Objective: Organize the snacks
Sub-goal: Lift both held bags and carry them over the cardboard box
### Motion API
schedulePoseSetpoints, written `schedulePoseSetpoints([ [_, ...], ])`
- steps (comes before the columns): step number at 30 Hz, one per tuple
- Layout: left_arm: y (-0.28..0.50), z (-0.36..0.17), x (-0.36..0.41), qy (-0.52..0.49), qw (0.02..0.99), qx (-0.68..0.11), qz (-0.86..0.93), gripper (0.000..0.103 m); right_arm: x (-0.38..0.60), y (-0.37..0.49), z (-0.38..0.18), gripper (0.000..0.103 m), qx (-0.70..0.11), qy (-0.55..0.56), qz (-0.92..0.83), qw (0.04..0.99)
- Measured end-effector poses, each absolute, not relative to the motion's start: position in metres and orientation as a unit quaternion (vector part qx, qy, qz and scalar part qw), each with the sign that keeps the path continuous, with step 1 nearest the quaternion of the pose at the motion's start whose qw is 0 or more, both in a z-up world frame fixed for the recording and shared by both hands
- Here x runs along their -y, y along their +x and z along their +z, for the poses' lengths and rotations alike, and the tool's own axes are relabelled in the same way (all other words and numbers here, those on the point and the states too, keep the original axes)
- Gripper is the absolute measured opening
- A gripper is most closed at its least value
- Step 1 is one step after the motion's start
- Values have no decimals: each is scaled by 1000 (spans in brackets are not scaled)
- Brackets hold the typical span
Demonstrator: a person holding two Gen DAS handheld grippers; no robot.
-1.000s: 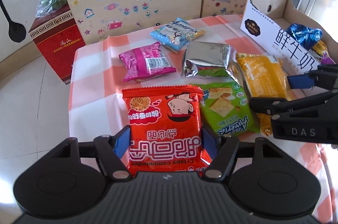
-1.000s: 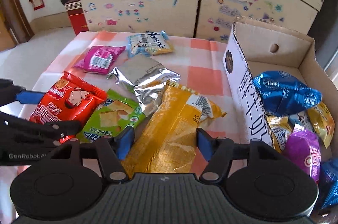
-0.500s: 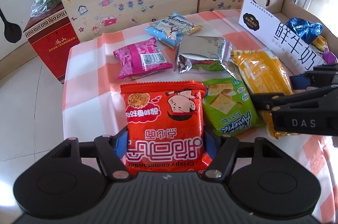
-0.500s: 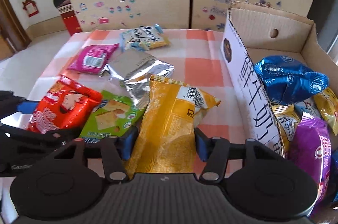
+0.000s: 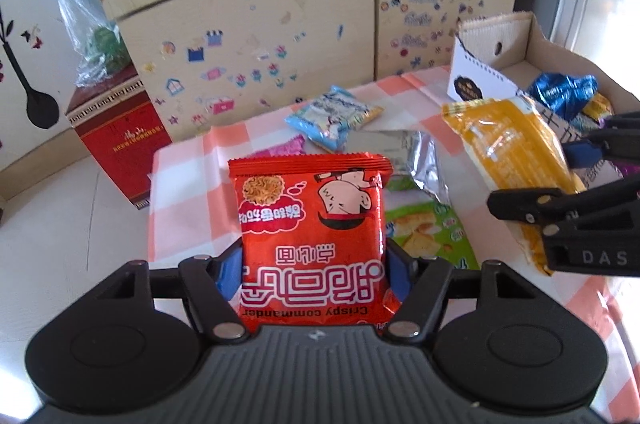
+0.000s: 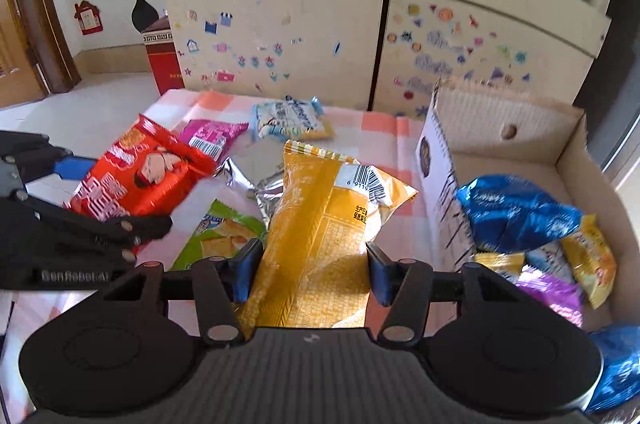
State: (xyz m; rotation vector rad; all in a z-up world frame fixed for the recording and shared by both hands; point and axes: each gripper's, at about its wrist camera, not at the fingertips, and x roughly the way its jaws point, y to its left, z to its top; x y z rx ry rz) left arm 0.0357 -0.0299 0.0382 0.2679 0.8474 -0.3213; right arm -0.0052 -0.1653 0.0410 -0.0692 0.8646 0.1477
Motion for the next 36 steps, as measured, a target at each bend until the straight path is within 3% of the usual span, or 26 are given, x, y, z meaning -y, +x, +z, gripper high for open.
schedulePoseSetpoints([
  [13,36,65,34,106,920,-351,-137,68,183,-14,71,61,-368,-57,58,926],
  [36,36,89,110,84,936,-288,-182,68,254,-42,124,61,-310,-64,-25,948],
])
